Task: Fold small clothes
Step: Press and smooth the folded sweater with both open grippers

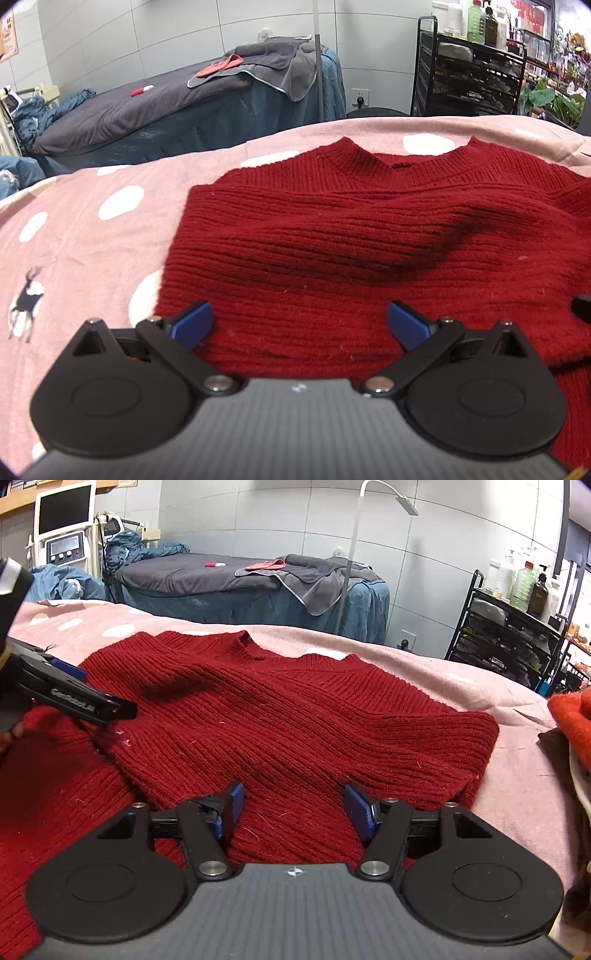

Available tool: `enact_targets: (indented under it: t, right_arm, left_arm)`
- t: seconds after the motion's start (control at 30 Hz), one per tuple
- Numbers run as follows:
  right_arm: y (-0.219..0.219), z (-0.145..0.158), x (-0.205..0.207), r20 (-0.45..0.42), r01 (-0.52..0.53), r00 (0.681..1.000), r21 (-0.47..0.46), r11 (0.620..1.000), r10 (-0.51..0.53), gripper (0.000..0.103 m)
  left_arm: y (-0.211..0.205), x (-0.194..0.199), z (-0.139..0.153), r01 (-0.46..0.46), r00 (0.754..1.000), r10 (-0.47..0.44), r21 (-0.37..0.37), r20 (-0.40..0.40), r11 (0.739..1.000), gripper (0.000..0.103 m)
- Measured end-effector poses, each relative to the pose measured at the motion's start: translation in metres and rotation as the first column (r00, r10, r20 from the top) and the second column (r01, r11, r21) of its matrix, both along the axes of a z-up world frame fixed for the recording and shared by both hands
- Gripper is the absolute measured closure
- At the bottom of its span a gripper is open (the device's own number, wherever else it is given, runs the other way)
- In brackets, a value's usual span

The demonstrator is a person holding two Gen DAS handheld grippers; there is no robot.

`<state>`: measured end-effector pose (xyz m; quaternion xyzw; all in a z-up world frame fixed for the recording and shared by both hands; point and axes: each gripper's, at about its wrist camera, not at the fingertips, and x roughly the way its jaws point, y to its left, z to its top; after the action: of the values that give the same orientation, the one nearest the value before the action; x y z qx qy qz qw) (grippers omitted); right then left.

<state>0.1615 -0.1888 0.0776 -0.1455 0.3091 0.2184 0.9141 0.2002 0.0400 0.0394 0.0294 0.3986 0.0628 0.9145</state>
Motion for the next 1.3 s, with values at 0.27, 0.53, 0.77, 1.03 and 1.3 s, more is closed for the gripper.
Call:
enact_targets:
  t: [0.27,0.53,0.77,1.03,1.3]
  right_arm:
    - [-0.02,0.036,-0.051,0.072,-0.062,0.996,0.038,0.997,0.059,0.0]
    - [-0.063,0.045,-0.11,0.004,-0.045,0.999,0.1,0.994,0.045,0.0]
    - [-0.077,0.03,-0.146,-0.069,-0.005,0.998,0.072,0.997,0.01,0.0]
    - [-0.088,0.02,-0.177,-0.127,0.016,0.992,0.071,0.997,-0.007,0.0]
    - [-0.102,0.013,-0.199,-0.214,0.062,0.976,0.124,0.99,-0.035,0.0]
  left_arm:
    - [0.022,-0.065,0.023,-0.018,1.0,0.018,0.043,-0.003,0.999,0.0]
    - [0.068,-0.156,0.036,-0.117,0.993,0.115,0.078,0.039,0.99,0.0]
    - [0.096,-0.196,0.02,-0.131,0.991,0.128,-0.059,-0.049,0.99,0.0]
    - [0.114,-0.219,0.007,-0.062,0.998,0.056,-0.224,-0.031,0.973,0.0]
    - [0.126,-0.228,-0.005,0.031,0.993,-0.055,-0.223,-0.101,0.974,0.0]
